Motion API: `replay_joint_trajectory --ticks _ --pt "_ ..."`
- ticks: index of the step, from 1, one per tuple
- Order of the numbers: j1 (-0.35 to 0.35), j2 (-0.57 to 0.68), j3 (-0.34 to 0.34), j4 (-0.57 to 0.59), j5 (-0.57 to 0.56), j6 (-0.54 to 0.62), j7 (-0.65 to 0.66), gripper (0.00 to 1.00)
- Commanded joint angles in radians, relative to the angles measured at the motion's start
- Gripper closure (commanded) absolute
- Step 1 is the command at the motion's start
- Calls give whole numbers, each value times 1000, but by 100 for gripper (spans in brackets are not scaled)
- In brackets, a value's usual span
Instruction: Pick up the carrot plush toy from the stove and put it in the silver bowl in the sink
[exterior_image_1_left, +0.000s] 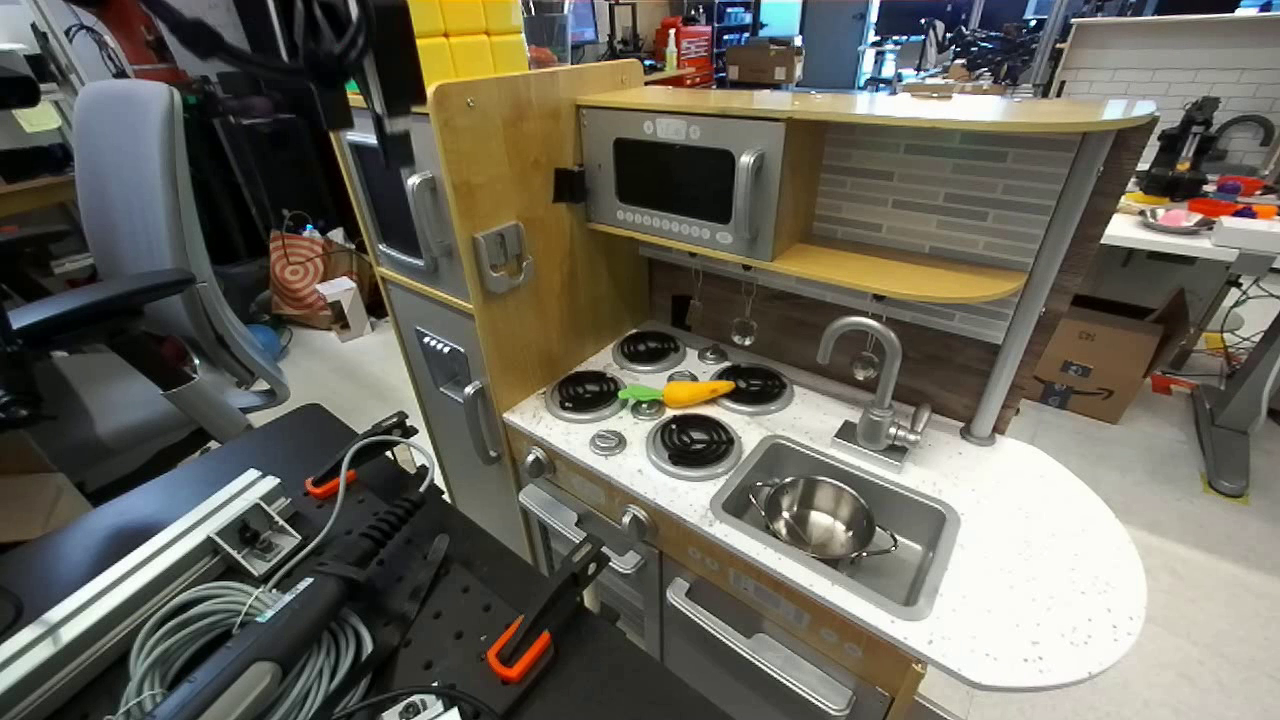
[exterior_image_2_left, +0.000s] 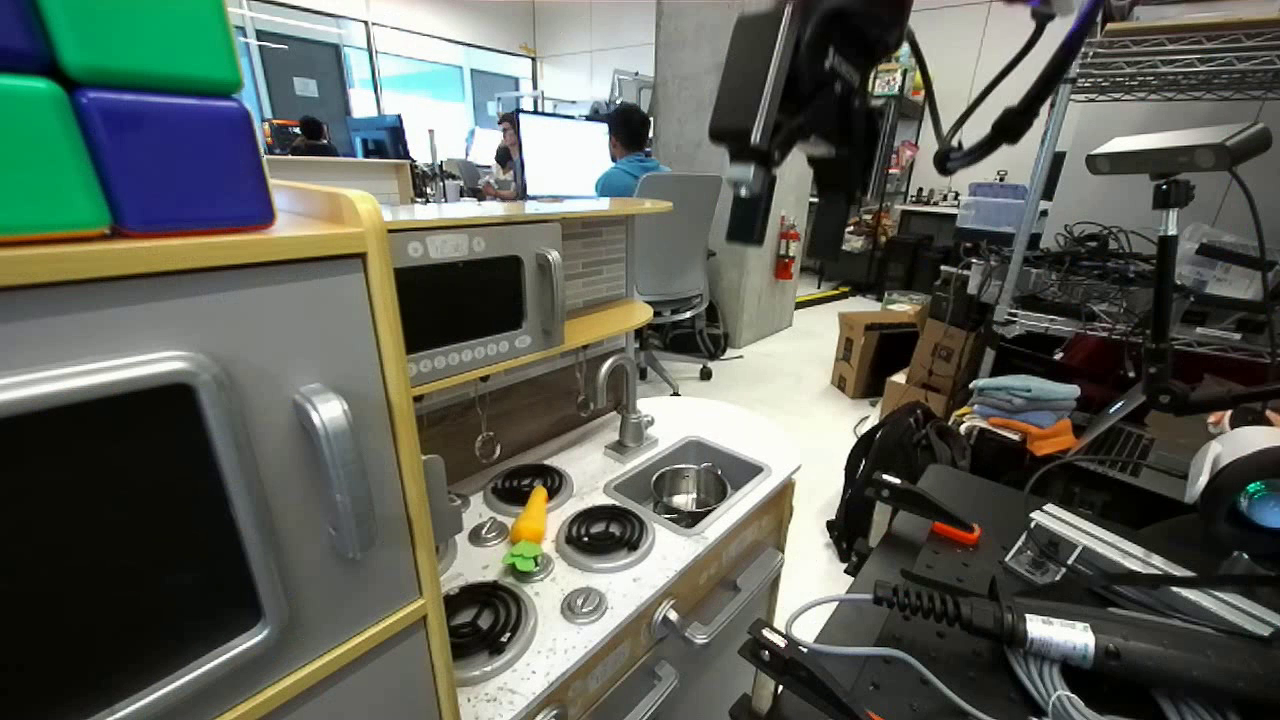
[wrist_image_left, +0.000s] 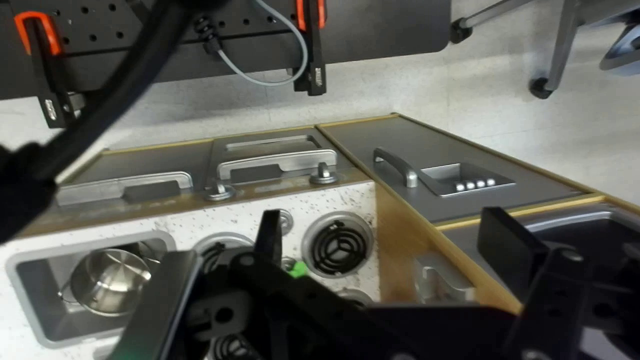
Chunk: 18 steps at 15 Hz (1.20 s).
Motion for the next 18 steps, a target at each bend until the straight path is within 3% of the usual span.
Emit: replay_joint_trajectory --ticks 1,5,7,9,10,11,17,18 --pt "-76 217 64 -7 -109 161 164 0" --pt "-149 435 76 11 -372 415 463 0" --pt "-165 520 27 43 -542 492 616 0" --pt "-138 595 -36 89 -677 532 771 0" --pt "-116 617 -61 105 -682 544 798 0" --pt "-113 606 -54 94 -581 567 726 0" --pt "-86 605 -82 93 -583 550 713 0" --pt "-65 628 -103 108 -634 547 774 0"
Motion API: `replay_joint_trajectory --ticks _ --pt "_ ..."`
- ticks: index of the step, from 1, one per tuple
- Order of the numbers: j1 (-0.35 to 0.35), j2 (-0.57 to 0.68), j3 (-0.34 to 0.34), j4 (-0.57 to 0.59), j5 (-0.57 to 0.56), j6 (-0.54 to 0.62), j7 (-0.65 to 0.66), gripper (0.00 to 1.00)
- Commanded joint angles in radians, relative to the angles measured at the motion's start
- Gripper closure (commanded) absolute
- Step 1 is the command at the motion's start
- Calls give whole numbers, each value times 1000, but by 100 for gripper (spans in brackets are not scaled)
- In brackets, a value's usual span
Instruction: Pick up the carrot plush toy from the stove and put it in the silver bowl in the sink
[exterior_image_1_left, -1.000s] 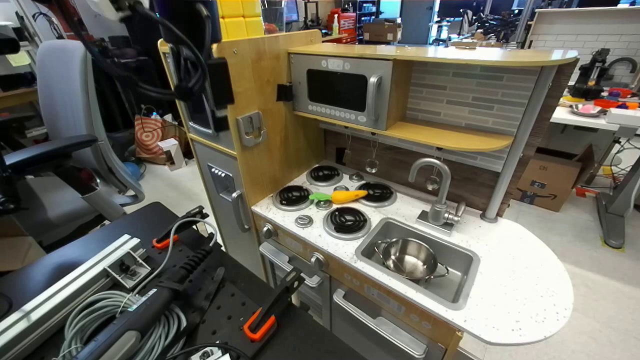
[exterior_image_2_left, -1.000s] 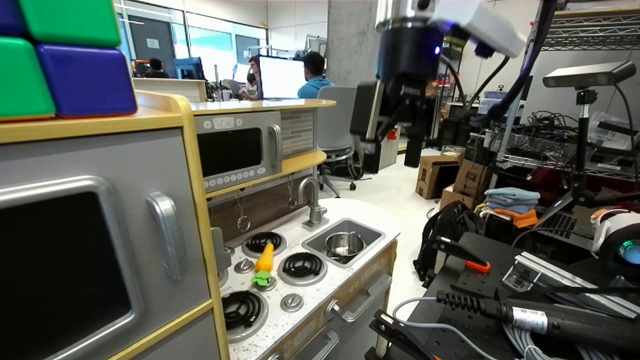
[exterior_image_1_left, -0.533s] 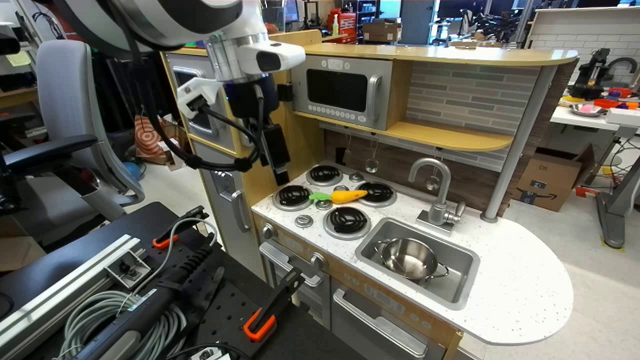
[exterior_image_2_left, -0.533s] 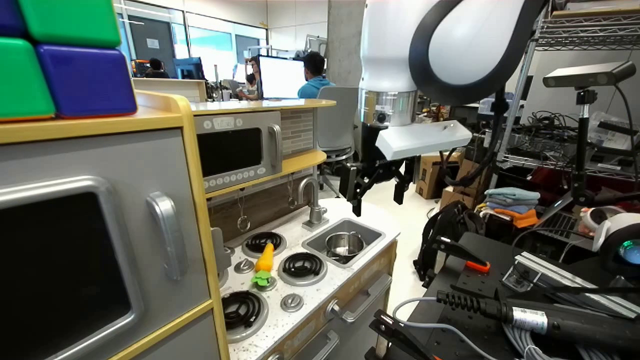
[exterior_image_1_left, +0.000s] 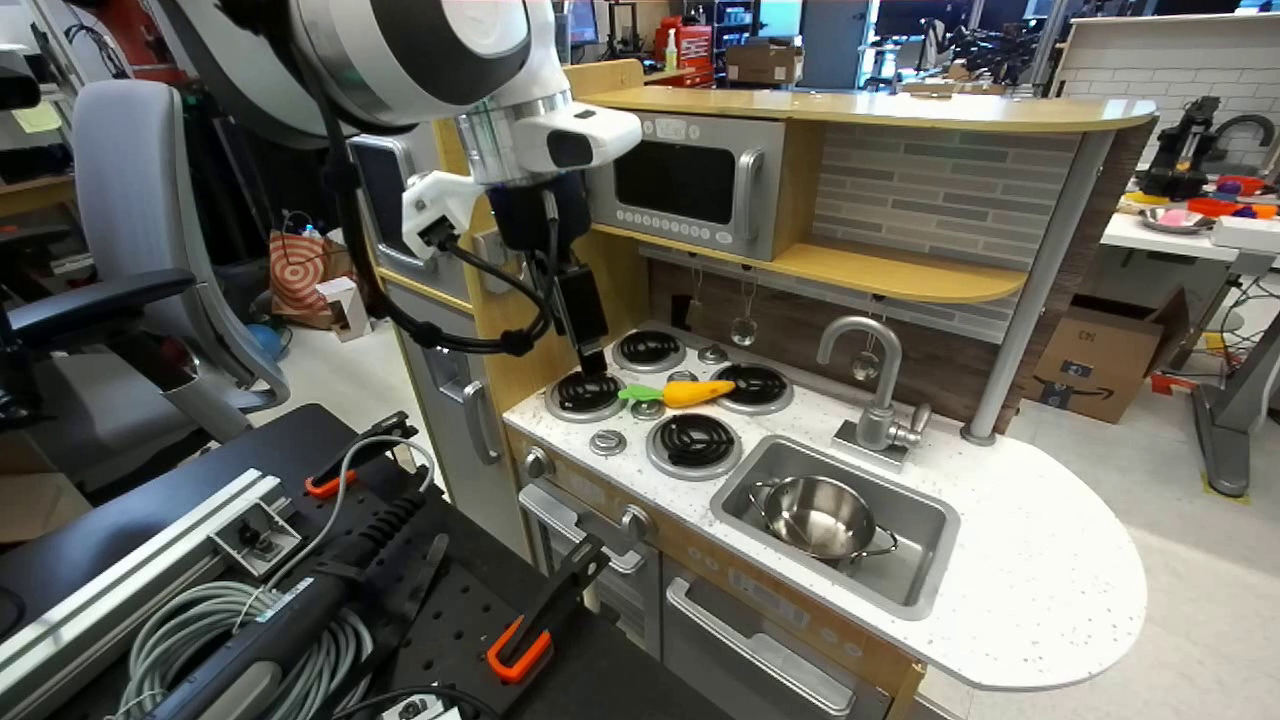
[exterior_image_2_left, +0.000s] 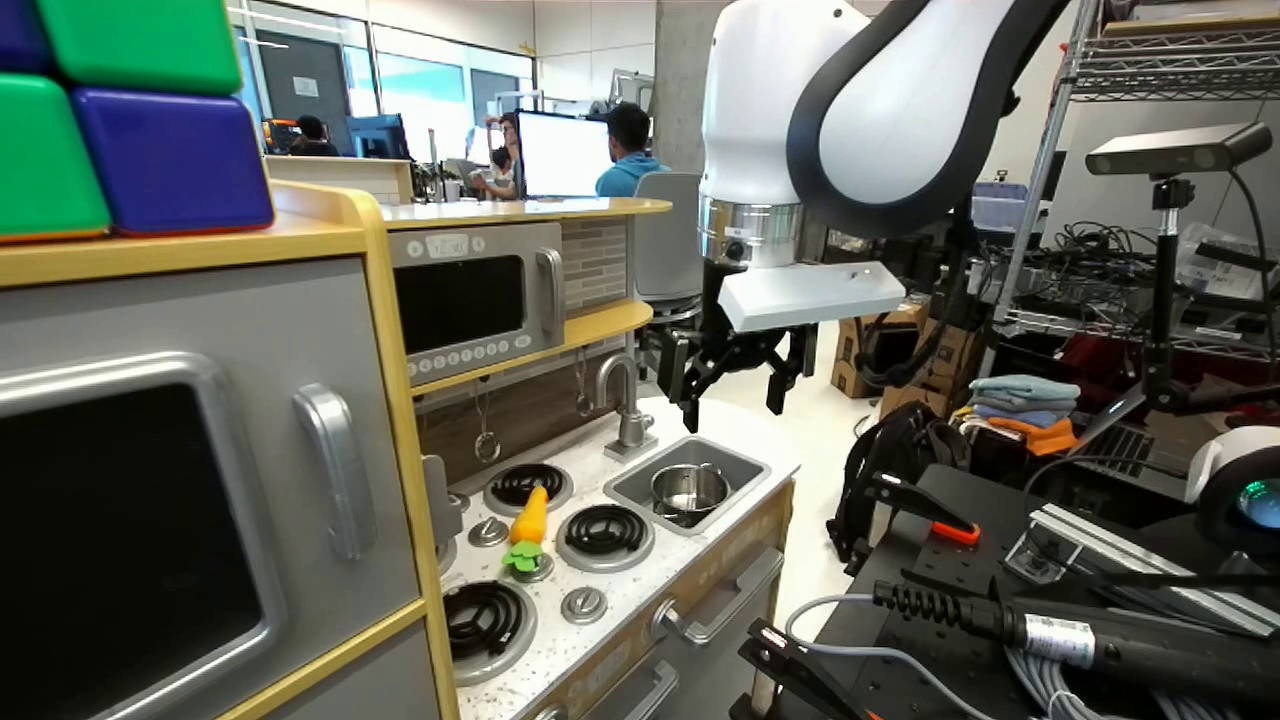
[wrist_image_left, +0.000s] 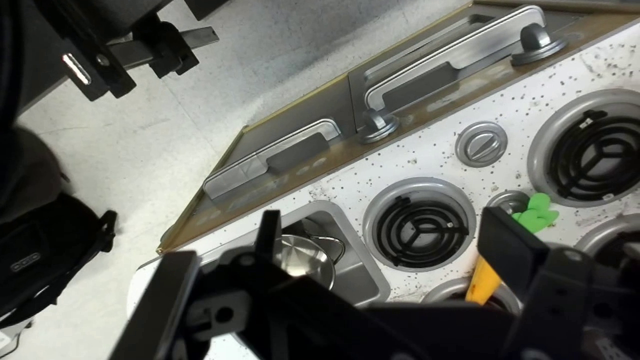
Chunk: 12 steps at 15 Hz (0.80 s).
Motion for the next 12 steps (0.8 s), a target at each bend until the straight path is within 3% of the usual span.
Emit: replay_joint_trajectory --ticks 1,6,12 --pt "85 38 -89 26 -91 11 117 0" --pt "185 202 -200 145 -242 35 417 0" --pt "252 480 -263 395 -128 71 543 0"
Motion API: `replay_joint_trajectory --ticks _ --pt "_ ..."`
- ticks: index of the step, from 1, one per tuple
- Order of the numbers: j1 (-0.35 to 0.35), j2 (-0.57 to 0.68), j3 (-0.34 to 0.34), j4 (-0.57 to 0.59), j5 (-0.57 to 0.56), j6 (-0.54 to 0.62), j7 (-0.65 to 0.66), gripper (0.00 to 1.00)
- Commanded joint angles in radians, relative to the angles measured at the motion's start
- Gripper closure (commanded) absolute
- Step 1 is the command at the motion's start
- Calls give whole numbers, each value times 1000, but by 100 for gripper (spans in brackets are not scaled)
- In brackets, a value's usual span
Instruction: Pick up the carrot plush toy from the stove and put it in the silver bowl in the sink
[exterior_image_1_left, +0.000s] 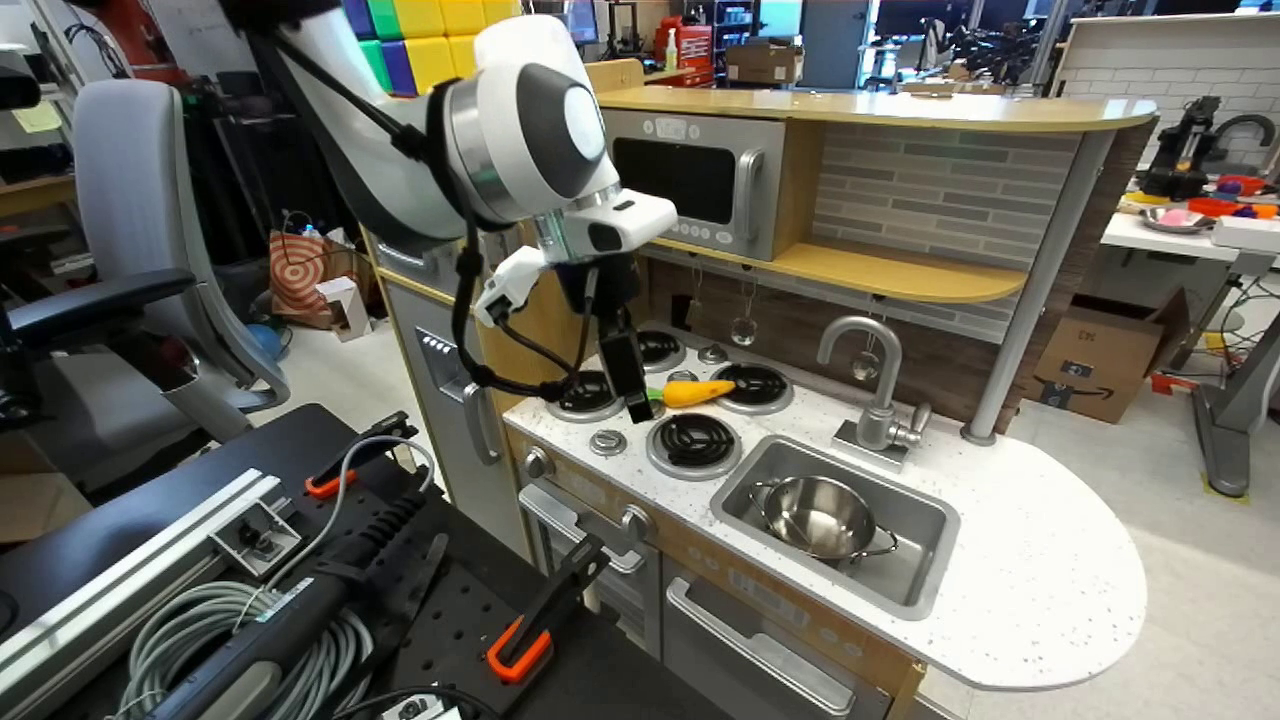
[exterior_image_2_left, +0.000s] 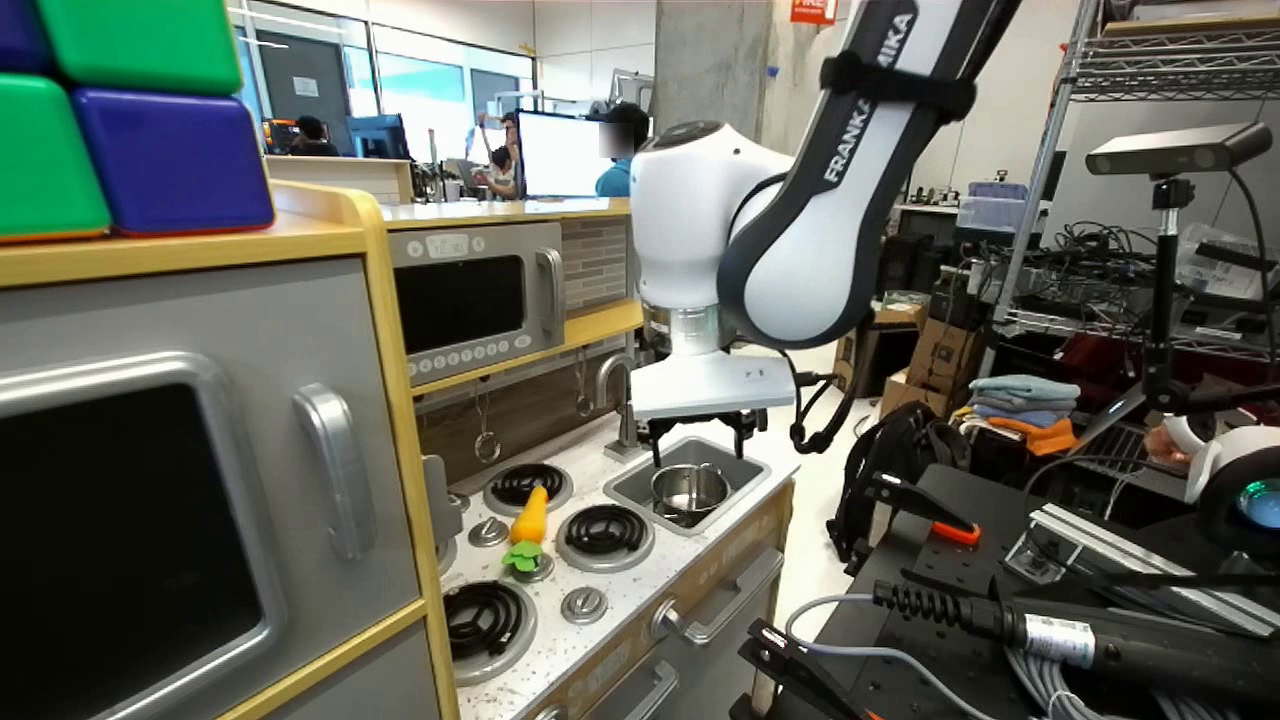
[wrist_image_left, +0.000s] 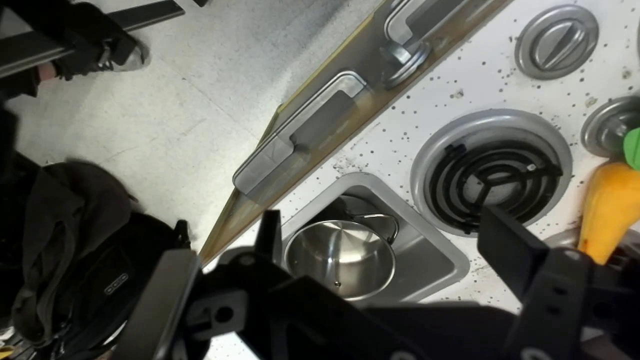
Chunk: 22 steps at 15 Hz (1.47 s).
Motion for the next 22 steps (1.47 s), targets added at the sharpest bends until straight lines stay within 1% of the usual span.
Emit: replay_joint_trajectory --ticks 1,3,5,6,7,13,14,15,16,18,19,21,22 --pt "57 190 -57 188 79 39 55 0" --pt "78 251 -80 258 122 55 53 0" --pt "92 287 -96 298 170 88 38 0" --pt "87 282 -89 296 197 103 16 0" --pt "98 260 -96 261 207 70 -10 0" --pt "106 280 -102 276 235 76 -22 0" --pt "100 292 -90 290 244 87 -37 0" --pt "117 311 -103 311 246 111 -20 0" --pt "123 321 -99 328 260 126 -16 0" --pt "161 353 -121 374 286 162 10 0" --pt "196 381 -147 411 297 173 31 0" --pt "232 432 -167 480 327 167 40 0" --pt "242 461 -168 522 341 145 39 0"
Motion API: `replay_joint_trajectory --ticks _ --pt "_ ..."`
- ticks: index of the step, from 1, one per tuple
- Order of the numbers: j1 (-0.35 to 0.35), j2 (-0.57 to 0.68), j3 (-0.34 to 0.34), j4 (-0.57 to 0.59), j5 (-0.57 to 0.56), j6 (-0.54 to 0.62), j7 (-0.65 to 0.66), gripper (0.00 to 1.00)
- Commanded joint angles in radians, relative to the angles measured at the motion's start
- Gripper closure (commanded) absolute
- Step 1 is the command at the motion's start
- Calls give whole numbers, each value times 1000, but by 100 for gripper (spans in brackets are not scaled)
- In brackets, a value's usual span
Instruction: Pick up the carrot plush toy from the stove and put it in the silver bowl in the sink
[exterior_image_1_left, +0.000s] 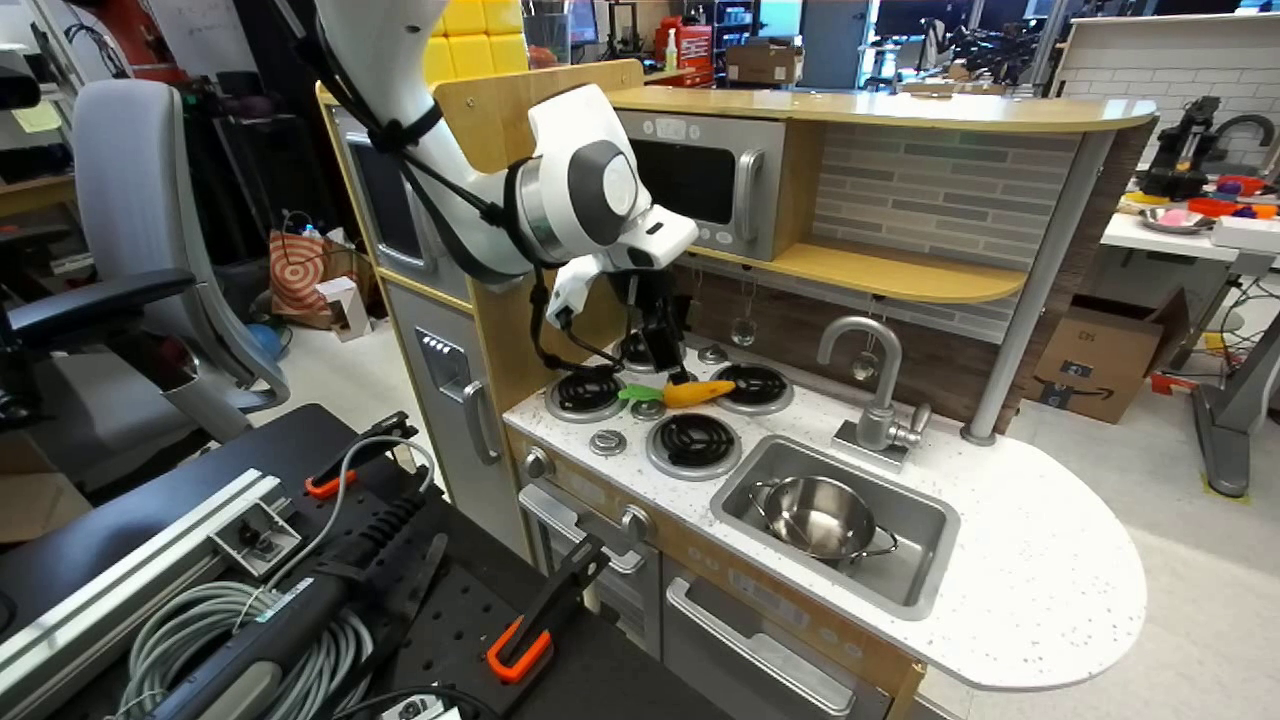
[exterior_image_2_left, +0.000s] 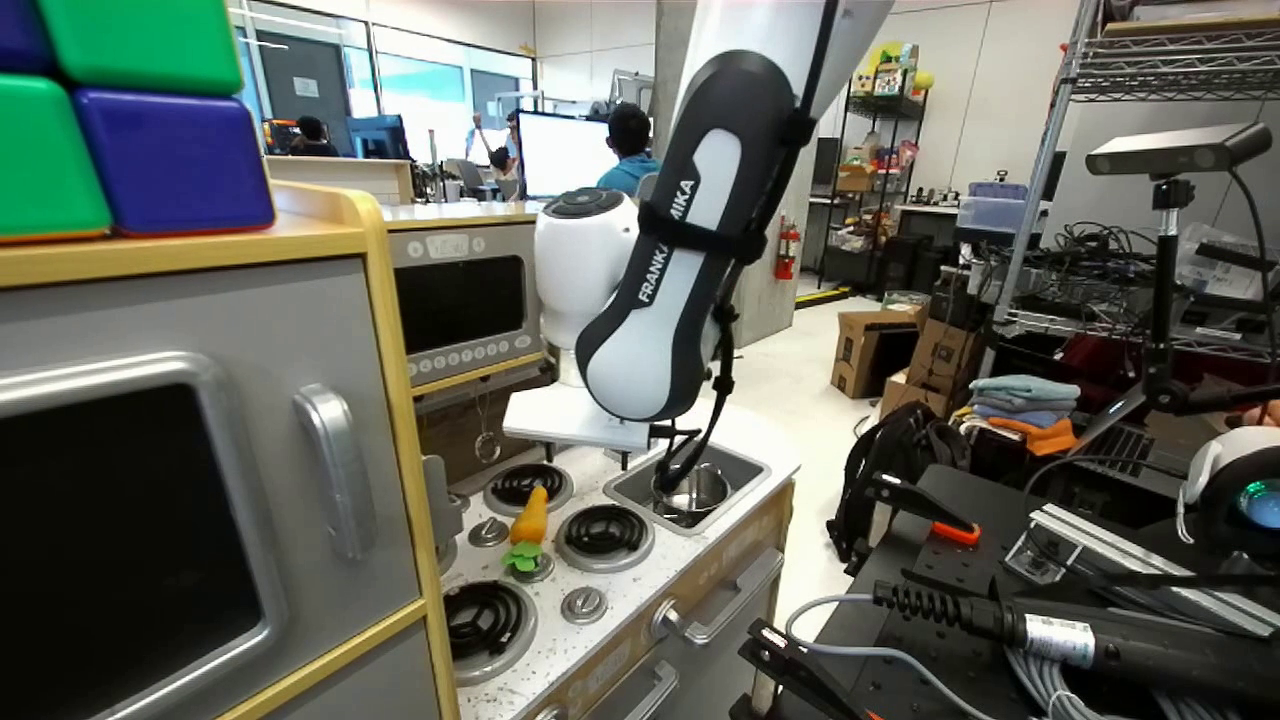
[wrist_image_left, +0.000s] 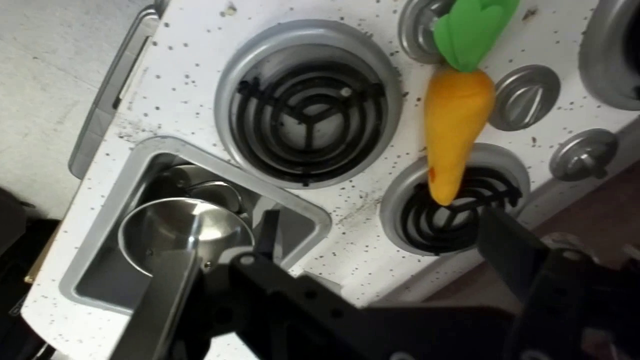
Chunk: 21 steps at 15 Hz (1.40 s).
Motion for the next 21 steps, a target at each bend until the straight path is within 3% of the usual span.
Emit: replay_joint_trajectory --ticks 1,10,19,20,21 --pt "69 134 -48 160 70 -6 21 0" --pt "54 353 -34 436 136 -143 10 0" --pt "27 466 -19 618 116 -266 19 0" --pt "26 475 -19 630 114 -269 21 25" --pt "24 482 -18 639 113 -273 19 26"
